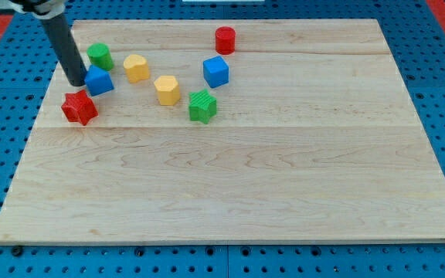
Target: Nudge the red star into the green circle
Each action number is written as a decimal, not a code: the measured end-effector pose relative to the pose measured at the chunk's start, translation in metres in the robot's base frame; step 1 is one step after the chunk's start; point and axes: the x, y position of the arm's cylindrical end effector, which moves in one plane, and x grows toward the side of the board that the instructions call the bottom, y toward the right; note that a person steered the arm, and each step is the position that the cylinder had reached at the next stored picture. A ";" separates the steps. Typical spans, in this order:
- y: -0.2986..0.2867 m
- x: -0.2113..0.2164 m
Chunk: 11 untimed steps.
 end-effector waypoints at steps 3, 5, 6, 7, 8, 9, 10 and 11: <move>-0.006 0.093; 0.004 -0.018; 0.006 -0.031; 0.012 0.022; -0.032 -0.005; -0.015 -0.043; -0.011 -0.086; -0.058 -0.090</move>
